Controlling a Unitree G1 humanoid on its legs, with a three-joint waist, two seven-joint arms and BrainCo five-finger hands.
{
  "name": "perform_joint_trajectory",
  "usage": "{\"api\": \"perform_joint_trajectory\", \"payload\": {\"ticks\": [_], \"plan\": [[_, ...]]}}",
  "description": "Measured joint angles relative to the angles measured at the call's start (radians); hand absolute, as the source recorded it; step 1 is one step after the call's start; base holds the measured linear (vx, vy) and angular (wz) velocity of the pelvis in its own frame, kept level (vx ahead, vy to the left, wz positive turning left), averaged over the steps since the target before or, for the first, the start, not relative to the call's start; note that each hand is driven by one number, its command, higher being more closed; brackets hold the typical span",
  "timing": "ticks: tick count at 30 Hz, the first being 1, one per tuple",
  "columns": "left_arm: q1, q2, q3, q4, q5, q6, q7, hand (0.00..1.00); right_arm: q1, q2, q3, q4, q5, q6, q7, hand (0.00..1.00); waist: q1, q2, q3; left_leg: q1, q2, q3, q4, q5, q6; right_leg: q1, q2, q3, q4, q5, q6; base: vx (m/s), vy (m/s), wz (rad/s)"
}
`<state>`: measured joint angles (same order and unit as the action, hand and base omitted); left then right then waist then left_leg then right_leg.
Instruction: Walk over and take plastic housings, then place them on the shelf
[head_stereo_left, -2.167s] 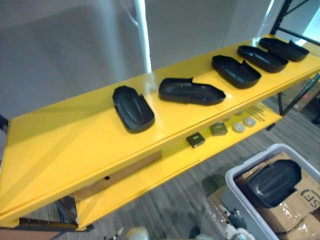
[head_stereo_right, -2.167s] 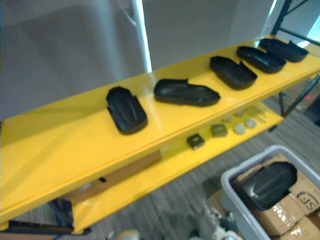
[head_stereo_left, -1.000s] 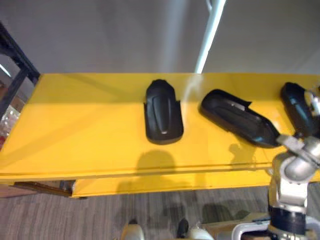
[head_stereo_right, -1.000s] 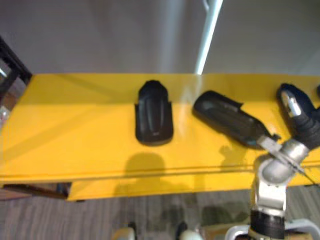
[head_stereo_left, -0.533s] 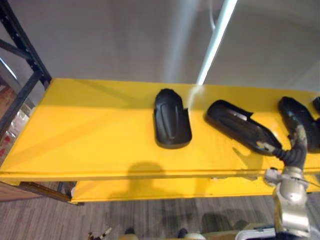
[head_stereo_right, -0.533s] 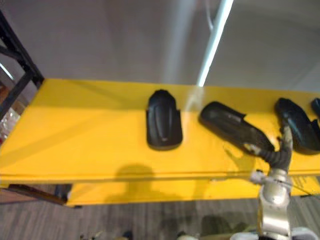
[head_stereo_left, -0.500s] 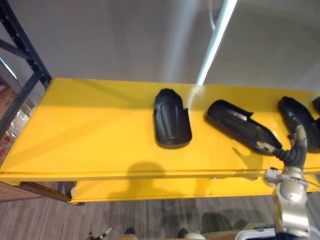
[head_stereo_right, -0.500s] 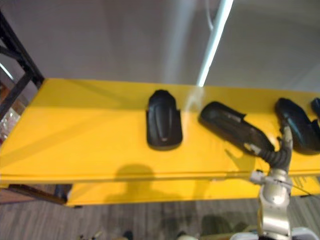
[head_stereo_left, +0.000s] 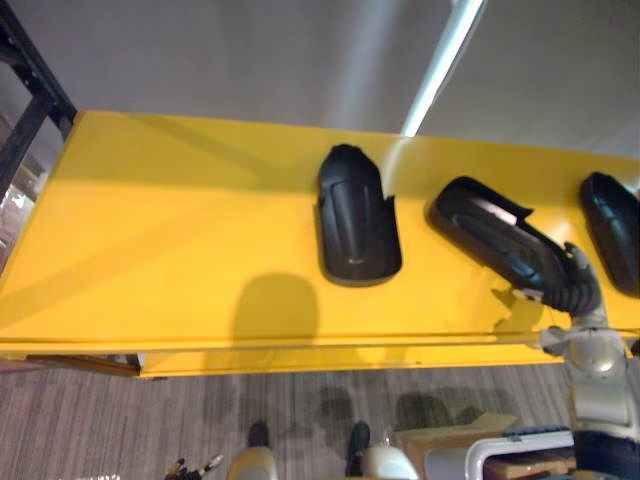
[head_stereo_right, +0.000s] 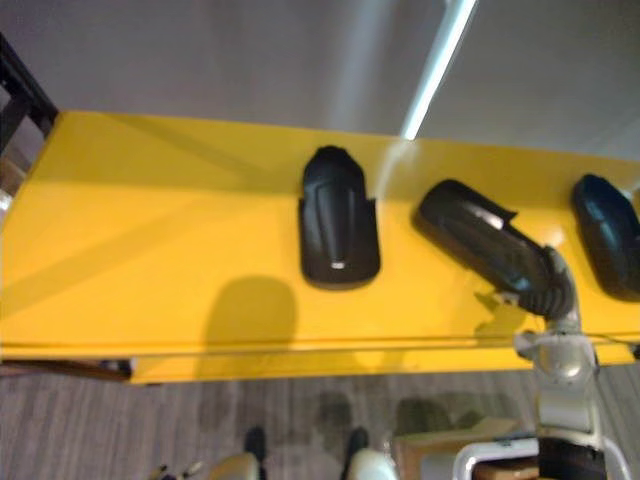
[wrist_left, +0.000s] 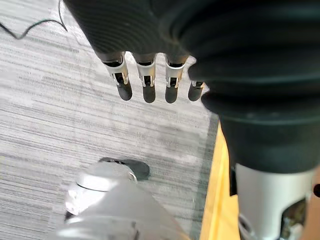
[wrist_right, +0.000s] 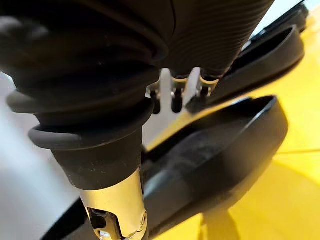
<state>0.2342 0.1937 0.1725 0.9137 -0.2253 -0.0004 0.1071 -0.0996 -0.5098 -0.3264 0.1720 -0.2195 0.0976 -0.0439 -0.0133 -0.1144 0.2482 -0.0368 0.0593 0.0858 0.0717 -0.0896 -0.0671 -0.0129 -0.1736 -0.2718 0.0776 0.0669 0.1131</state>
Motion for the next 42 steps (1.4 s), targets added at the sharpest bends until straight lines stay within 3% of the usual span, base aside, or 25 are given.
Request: {"api": "perform_joint_trajectory", "payload": {"ticks": [1, 2, 11, 21, 24, 32, 42], "plan": [[0.000, -0.003, 0.000, -0.004, 0.000, 0.001, 0.000, 0.00, -0.012, -0.010, 0.009, 0.011, -0.003, 0.000, 0.007, 0.00, 0.001, 0.000, 0.001, -0.002, -0.003, -0.001, -0.003, 0.005, 0.002, -0.007, -0.002, -0.001, 0.000, 0.000, 0.000, -0.05, -0.003, 0.07], [0.000, -0.005, -0.002, -0.008, 0.000, 0.003, 0.000, 0.00, -0.032, -0.012, 0.009, 0.034, -0.024, -0.002, 0.023, 1.00, 0.000, -0.001, 0.006, -0.002, -0.006, -0.007, -0.011, 0.015, 0.003, -0.008, -0.004, -0.001, 0.000, 0.000, 0.000, -0.06, -0.004, 0.09], [-0.009, -0.003, -0.030, -0.038, 0.008, 0.008, -0.005, 0.00, -0.077, -0.062, 0.084, 0.084, -0.070, -0.031, 0.156, 1.00, 0.000, -0.012, 0.030, -0.018, -0.009, -0.027, -0.065, 0.062, -0.005, -0.023, -0.009, -0.003, -0.006, 0.000, 0.001, -0.08, -0.002, 0.07], [-0.026, -0.003, -0.039, -0.039, 0.037, 0.025, -0.007, 0.00, -0.075, -0.109, 0.150, 0.127, -0.111, -0.080, 0.175, 1.00, 0.000, -0.019, 0.033, -0.033, -0.007, 0.011, -0.063, 0.064, -0.004, -0.020, -0.017, -0.004, -0.031, -0.003, 0.002, -0.03, -0.001, 0.02], [-0.032, -0.001, -0.039, -0.042, 0.037, 0.025, -0.008, 0.00, -0.081, -0.109, 0.155, 0.147, -0.111, -0.082, 0.155, 1.00, 0.002, -0.025, 0.036, -0.034, -0.008, 0.011, -0.063, 0.070, -0.009, -0.018, -0.017, -0.004, -0.033, -0.003, 0.002, 0.00, 0.002, 0.02], [-0.036, 0.000, -0.045, -0.043, 0.036, 0.025, -0.016, 0.00, -0.143, -0.110, 0.156, 0.238, -0.105, -0.073, 0.001, 1.00, 0.008, -0.025, 0.037, -0.035, -0.008, 0.005, -0.055, 0.074, -0.005, -0.018, -0.019, -0.008, -0.023, -0.002, 0.002, 0.01, 0.004, 0.02], [-0.035, -0.007, -0.069, -0.069, 0.035, 0.024, -0.025, 0.00, -0.299, -0.113, 0.157, 0.327, -0.006, -0.038, -0.022, 1.00, 0.031, 0.007, 0.052, -0.057, -0.013, -0.031, -0.027, 0.081, 0.000, -0.018, -0.021, -0.031, -0.014, -0.002, 0.002, -0.03, -0.001, 0.07]]}}
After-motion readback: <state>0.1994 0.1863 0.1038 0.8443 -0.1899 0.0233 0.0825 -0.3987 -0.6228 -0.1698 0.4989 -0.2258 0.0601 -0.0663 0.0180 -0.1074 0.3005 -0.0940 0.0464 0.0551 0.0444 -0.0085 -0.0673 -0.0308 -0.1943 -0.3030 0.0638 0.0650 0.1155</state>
